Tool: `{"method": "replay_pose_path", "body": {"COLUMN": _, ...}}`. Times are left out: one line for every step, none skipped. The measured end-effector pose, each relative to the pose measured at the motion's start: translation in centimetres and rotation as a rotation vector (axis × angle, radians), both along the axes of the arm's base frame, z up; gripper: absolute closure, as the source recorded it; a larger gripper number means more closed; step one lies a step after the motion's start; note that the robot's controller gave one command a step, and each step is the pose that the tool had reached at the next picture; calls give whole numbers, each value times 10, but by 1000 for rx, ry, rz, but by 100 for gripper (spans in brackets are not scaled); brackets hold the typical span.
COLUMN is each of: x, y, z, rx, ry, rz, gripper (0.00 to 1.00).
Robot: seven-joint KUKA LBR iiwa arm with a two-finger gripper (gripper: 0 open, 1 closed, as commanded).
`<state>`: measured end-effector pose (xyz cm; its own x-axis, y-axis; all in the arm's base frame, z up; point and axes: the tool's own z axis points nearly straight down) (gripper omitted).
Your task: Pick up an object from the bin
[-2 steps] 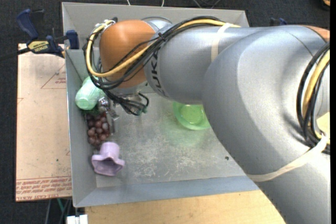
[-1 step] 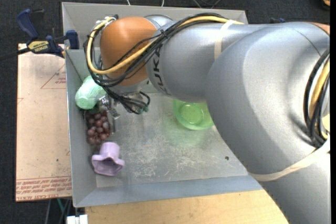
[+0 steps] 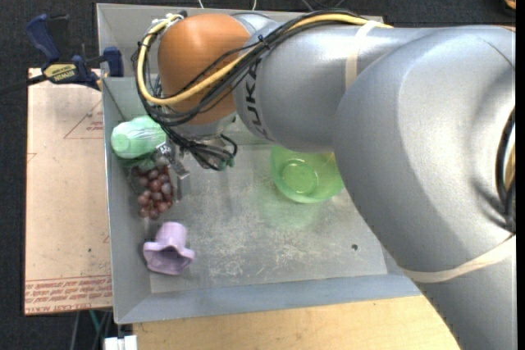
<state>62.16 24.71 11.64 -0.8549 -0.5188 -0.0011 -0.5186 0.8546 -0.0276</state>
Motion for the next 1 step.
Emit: {"method": "replay_pose_path", "body": {"x": 1, "y": 1, "z": 20, "rx": 2, "ry": -4, "rz": -1, "gripper": 100}}
